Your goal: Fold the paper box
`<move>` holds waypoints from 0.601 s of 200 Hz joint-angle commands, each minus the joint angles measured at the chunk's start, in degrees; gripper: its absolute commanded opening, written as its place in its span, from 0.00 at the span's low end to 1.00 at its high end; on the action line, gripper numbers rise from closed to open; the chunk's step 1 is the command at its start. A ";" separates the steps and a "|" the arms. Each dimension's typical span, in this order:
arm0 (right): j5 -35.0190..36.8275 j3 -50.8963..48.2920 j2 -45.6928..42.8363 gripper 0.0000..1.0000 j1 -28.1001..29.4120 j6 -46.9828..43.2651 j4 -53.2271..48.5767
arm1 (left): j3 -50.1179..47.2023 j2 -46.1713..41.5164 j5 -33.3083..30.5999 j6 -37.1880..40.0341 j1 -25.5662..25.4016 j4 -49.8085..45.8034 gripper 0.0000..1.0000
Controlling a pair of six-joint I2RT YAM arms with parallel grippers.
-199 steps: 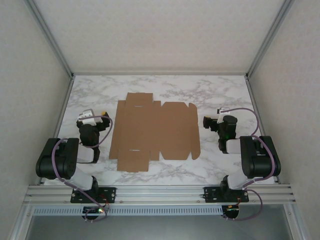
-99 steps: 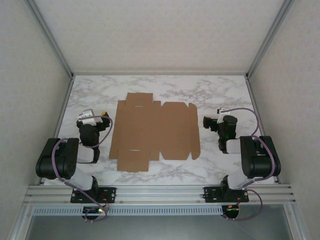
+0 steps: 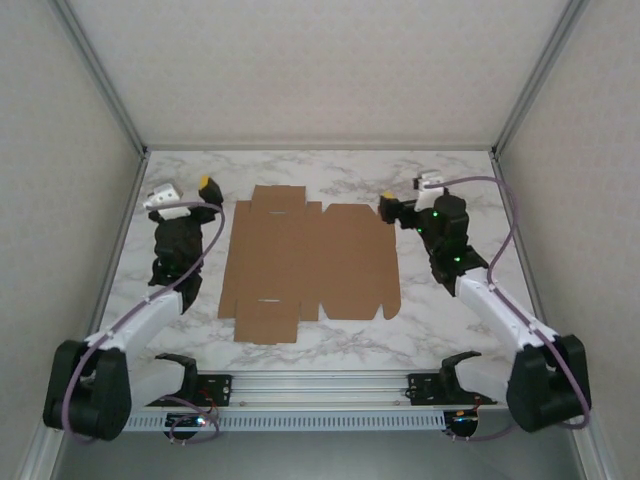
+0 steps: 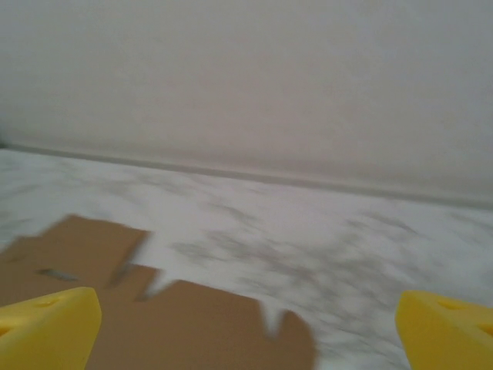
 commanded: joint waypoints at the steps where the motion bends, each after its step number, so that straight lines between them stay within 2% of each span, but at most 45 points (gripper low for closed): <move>1: 0.59 6.34 -5.05 0.99 4.81 1.03 -16.43 | 5.77 -6.46 2.75 -2.05 -6.68 -16.64 0.99; 12: 1.33 11.25 -7.22 0.99 7.38 1.96 -23.39 | 8.14 -9.89 1.56 -1.12 -10.46 -22.58 0.99; 27: 8.89 19.04 -8.54 0.99 11.16 6.75 -34.14 | 12.00 -13.35 -0.23 -3.82 -13.17 -32.43 0.99; 35: 8.49 22.38 -8.47 0.99 11.22 11.32 -39.78 | 14.06 -14.40 -0.76 -7.66 -13.10 -37.39 0.99; 43: 7.28 25.00 -8.24 0.99 11.17 16.89 -45.10 | 16.04 -15.08 -4.48 -14.67 -13.18 -44.95 0.99; 50: 4.65 25.97 -8.09 0.99 10.95 17.72 -47.19 | 16.90 -15.50 -9.46 -22.57 -13.20 -51.32 1.00; 56: 1.64 25.29 -8.12 0.99 10.53 18.22 -46.78 | 15.37 -16.26 -10.49 -25.83 -12.95 -52.37 1.00; 66: -2.49 23.59 -7.50 0.99 9.81 18.20 -44.91 | 10.18 -17.97 -6.07 -29.53 -12.71 -49.14 1.00; 83: -3.17 26.31 -1.70 0.99 9.75 19.69 -49.65 | 4.16 -17.86 6.46 -33.75 -12.31 -43.89 1.00; 96: -2.41 26.27 2.46 0.99 10.11 20.55 -51.02 | 3.85 -13.02 9.97 -37.15 -12.44 -46.16 1.00; 110: -0.58 23.56 5.63 0.99 10.18 23.85 -48.83 | 2.82 -7.59 14.57 -35.33 -13.20 -45.58 1.00; 120: -0.67 22.62 8.25 0.93 10.17 21.79 -48.20 | 1.52 -5.19 15.14 -34.86 -14.56 -43.92 1.00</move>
